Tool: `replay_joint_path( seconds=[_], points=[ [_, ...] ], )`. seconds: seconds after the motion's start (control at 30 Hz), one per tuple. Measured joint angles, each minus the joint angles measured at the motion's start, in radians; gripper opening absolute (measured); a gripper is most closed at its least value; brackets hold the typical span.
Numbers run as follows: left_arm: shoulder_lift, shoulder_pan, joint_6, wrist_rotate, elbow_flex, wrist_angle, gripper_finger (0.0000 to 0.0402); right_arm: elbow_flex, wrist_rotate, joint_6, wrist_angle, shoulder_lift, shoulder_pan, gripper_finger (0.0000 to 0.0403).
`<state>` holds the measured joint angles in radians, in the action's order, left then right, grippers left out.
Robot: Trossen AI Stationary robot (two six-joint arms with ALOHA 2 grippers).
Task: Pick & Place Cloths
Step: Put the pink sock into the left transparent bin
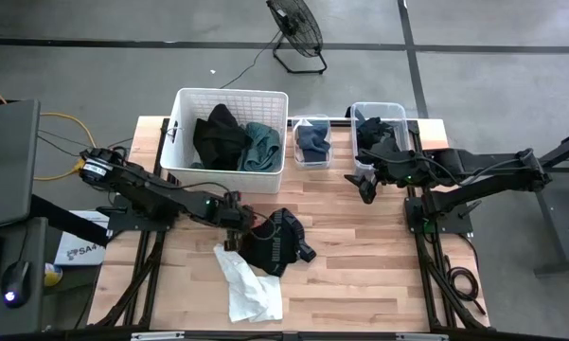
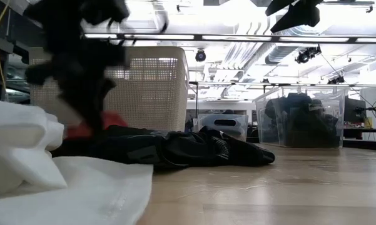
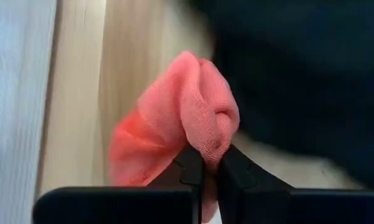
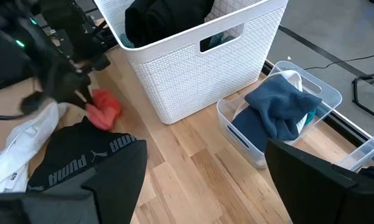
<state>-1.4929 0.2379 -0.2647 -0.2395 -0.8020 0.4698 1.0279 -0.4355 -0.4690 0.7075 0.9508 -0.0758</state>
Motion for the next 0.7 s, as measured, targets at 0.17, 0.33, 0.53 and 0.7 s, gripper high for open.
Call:
replay_joint_path(
  seconds=[0.17, 0.33, 0.53, 0.7],
  points=[
    [0.014, -0.003, 0.119, 0.029, -0.146, 0.046, 0.0010, 0.000, 0.016, 0.011, 0.001, 0.000, 0.000, 0.0316],
    [0.017, -0.002, 0.253, 0.037, -0.285, 0.068, 0.0010, 0.000, 0.084, 0.039, 0.000, 0.000, 0.000, 0.0316],
    [0.018, -0.002, 0.428, -0.038, -0.436, 0.039, 0.0010, 0.000, 0.160, 0.141, -0.014, 0.007, 0.000, 0.0316],
    [0.018, -0.016, 0.559, -0.100, -0.535, 0.026, 0.0010, 0.000, 0.220, 0.296, -0.090, 0.026, -0.001, 0.0316]
  ],
)
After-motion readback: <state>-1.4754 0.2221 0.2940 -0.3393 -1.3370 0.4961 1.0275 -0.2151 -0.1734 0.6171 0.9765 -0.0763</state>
